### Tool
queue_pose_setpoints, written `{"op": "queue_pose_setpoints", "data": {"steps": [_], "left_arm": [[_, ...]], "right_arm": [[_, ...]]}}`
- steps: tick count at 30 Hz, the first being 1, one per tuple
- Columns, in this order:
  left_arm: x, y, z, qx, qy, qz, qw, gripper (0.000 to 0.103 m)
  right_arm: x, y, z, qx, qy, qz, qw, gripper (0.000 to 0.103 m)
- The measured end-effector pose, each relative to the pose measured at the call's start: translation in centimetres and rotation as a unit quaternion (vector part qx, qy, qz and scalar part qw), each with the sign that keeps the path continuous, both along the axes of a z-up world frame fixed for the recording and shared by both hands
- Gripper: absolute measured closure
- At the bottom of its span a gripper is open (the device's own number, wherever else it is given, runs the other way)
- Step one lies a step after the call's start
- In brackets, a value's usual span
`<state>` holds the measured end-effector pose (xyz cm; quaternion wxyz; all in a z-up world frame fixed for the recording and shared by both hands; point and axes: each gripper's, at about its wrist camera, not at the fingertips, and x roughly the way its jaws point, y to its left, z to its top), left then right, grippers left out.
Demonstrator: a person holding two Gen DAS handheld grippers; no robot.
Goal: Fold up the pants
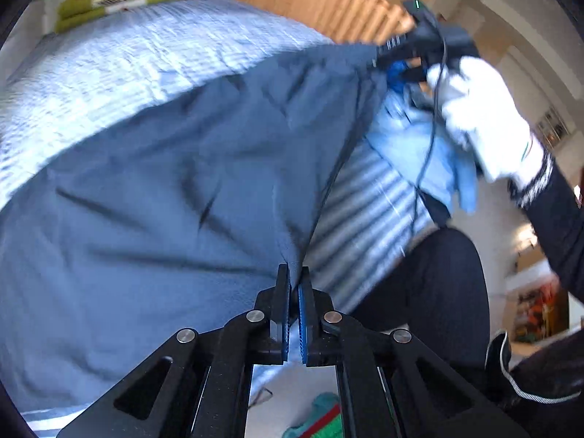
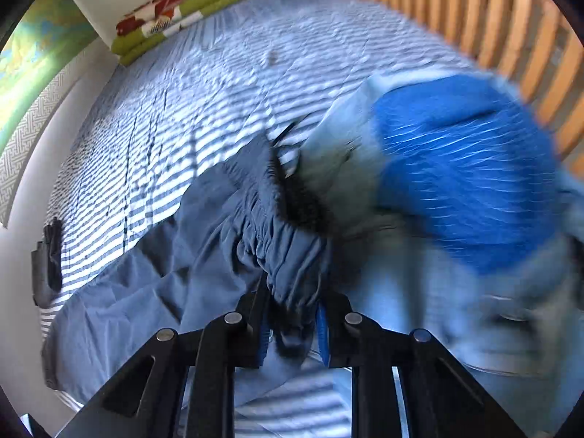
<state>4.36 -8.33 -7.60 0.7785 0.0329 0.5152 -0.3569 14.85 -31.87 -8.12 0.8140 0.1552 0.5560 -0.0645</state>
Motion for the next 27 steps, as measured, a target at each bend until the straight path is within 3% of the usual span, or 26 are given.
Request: {"op": "queue_pose_setpoints", "data": {"steps": [4, 6, 9, 12, 14, 17, 20, 22, 24, 27], "left_arm": [[-0.1, -1.6, -3.5, 0.038, 0.025, -0.019, 0.9988, 0.097], [0.3, -1.3, -4.2, 0.041, 0.052, -0.015, 0.9977, 0.079], [0.4, 0.8, -2.6, 0.021, 0.045, -0.003, 0.9988, 0.063], [0.7, 4.3, -0.5, -0.020, 0.041, 0.033, 0.9984, 0.057], [1.5, 6.4, 0.4, -0.008, 0.007, 0.072, 0.9973, 0.056], [3.7, 8.9, -0.4, 0.005, -0.007, 0.127, 0.9919, 0.056], [5.5, 10.5, -2.3, 0.026, -0.012, 0.161, 0.9865, 0.056], [6.3, 11.1, -4.1, 0.033, 0.002, 0.170, 0.9849, 0.057], [6.6, 11.6, -5.8, 0.039, 0.019, 0.172, 0.9842, 0.057], [6.4, 11.8, -6.1, 0.030, 0.009, 0.163, 0.9861, 0.057]], "right_arm": [[-0.1, 0.6, -3.2, -0.040, 0.045, 0.041, 0.997, 0.077], [-0.4, 0.3, -3.3, -0.041, 0.052, 0.054, 0.996, 0.076], [-1.9, -0.4, -0.6, -0.054, 0.019, 0.038, 0.998, 0.066], [-4.0, 0.7, 3.7, -0.113, -0.048, 0.035, 0.992, 0.065], [-4.7, 1.9, 5.9, -0.122, -0.084, 0.039, 0.988, 0.064], [-3.2, 7.4, 6.8, -0.112, -0.110, 0.125, 0.980, 0.064], [-0.2, 13.3, 4.3, -0.092, -0.088, 0.204, 0.971, 0.064], [2.8, 16.7, 0.7, -0.060, -0.032, 0.248, 0.966, 0.065], [5.3, 18.4, -2.8, -0.037, 0.016, 0.255, 0.966, 0.073], [8.1, 19.9, -7.5, 0.005, 0.069, 0.261, 0.963, 0.074]]}}
